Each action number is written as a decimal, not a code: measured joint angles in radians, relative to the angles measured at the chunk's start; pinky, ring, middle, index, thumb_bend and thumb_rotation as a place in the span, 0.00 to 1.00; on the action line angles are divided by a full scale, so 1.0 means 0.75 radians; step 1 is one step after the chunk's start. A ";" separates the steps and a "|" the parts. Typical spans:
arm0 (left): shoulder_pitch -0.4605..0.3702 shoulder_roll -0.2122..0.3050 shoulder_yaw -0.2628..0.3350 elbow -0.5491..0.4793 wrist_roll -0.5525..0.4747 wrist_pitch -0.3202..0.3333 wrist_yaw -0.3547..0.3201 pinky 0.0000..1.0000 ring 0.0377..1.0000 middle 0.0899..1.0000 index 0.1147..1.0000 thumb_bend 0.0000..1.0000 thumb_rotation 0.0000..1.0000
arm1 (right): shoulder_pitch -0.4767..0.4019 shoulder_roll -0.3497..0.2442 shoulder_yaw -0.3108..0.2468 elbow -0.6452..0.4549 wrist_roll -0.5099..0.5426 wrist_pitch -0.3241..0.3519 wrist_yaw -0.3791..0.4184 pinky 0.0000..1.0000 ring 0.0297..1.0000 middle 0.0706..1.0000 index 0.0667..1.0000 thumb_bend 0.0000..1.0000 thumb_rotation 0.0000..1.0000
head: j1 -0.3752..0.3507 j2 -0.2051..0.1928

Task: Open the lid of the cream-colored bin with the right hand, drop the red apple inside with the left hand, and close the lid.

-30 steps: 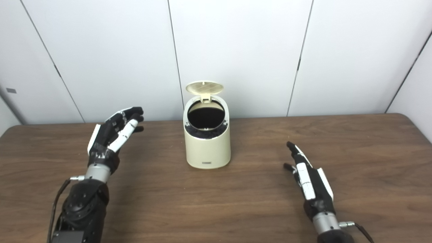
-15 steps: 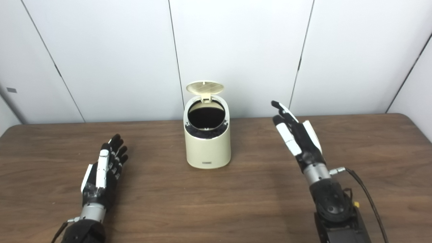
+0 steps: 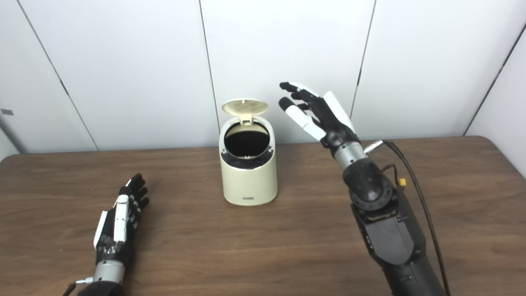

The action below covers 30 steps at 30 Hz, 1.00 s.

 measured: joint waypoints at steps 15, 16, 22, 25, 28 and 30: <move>0.011 -0.018 -0.011 -0.018 -0.004 0.004 0.008 0.97 0.95 0.95 0.92 0.45 0.85 | -0.074 -0.031 0.111 0.037 -0.124 -0.030 0.087 0.92 0.98 0.94 0.76 0.53 1.00 | 0.016 0.010; 0.011 -0.019 -0.011 -0.018 -0.004 0.006 0.008 0.98 0.96 0.96 0.92 0.46 0.86 | -0.073 -0.035 0.111 0.037 -0.125 -0.034 0.089 0.94 0.99 0.95 0.74 0.53 1.00 | 0.016 0.012; 0.011 -0.024 -0.016 -0.017 -0.008 0.007 0.007 0.99 0.96 0.97 0.92 0.45 0.82 | -0.019 -0.062 0.112 -0.072 -0.171 -0.026 0.119 0.95 1.00 0.95 0.66 0.52 1.00 | 0.016 0.018; 0.005 -0.022 -0.023 -0.008 -0.008 0.006 0.002 1.00 0.97 0.98 0.92 0.48 0.75 | -0.001 -0.063 0.111 -0.105 -0.192 -0.023 0.130 0.95 1.00 0.95 0.65 0.54 1.00 | 0.014 0.016; -0.007 -0.018 -0.034 0.006 -0.005 0.002 0.000 1.00 0.97 0.98 0.92 0.48 0.72 | 0.014 -0.064 0.111 -0.127 -0.199 -0.020 0.147 0.95 1.00 0.96 0.65 0.55 1.00 | 0.016 0.016; -0.013 -0.019 -0.036 0.012 -0.004 -0.001 0.001 0.99 0.97 0.97 0.92 0.50 0.72 | 0.021 -0.068 0.112 -0.139 -0.212 -0.015 0.166 0.96 1.00 0.96 0.65 0.56 1.00 | 0.018 0.016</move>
